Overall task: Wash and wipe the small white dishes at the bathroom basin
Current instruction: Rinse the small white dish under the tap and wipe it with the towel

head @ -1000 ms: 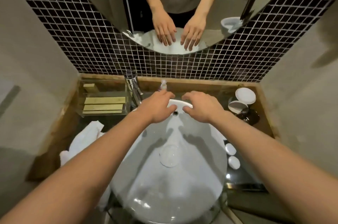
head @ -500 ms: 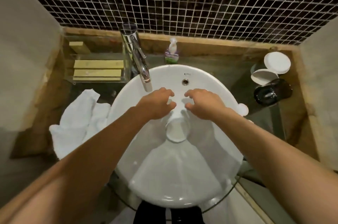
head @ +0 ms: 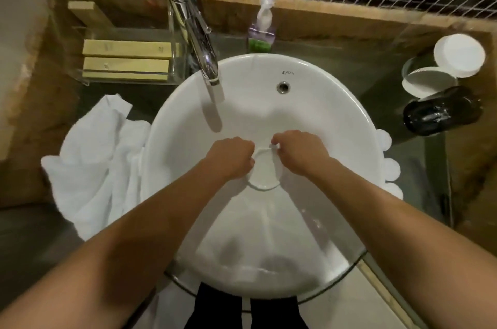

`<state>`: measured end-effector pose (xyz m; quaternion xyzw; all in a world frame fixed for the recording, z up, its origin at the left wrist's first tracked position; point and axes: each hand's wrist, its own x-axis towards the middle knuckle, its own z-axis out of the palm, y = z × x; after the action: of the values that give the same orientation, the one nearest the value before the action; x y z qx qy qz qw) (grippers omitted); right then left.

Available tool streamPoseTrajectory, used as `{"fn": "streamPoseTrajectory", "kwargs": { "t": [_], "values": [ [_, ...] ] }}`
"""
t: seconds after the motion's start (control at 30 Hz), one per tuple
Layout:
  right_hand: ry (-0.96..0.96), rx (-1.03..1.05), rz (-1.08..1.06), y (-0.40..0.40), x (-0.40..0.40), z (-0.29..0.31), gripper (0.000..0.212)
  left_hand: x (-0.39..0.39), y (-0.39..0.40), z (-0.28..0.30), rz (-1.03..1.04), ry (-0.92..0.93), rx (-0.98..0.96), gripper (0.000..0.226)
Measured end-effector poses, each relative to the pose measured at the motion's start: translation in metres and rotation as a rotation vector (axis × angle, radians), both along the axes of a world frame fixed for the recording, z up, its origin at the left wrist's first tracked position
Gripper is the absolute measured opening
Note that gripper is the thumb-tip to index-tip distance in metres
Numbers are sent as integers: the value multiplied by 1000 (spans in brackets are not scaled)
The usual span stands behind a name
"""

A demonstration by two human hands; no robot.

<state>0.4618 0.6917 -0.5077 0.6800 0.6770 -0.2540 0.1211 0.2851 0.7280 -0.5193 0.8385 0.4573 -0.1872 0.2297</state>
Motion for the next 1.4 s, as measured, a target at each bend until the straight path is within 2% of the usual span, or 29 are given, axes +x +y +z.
{"fn": "streamPoseTrajectory", "kwargs": {
  "t": [0.23, 0.5, 0.7, 0.9, 1.1, 1.4],
  "values": [
    [-15, -1, 9, 2, -5, -13, 27, 4, -14, -7, 61, -17, 69, 11],
    [-10, 54, 45, 11, -7, 3, 26, 1, -8, 14, 86, -82, 94, 14],
    [-38, 145, 83, 22, -9, 41, 13, 2, 3, 54, -67, -84, 223, 9],
    [-116, 210, 190, 30, -19, 78, 16, -4, 7, 98, -196, -35, 397, 24],
    [-106, 259, 297, 39, -39, 111, 21, -22, 7, 133, -25, -28, 319, 28],
    [53, 337, 366, 50, -95, 138, 27, -93, -8, 149, 238, -25, 469, 29]
  ]
}}
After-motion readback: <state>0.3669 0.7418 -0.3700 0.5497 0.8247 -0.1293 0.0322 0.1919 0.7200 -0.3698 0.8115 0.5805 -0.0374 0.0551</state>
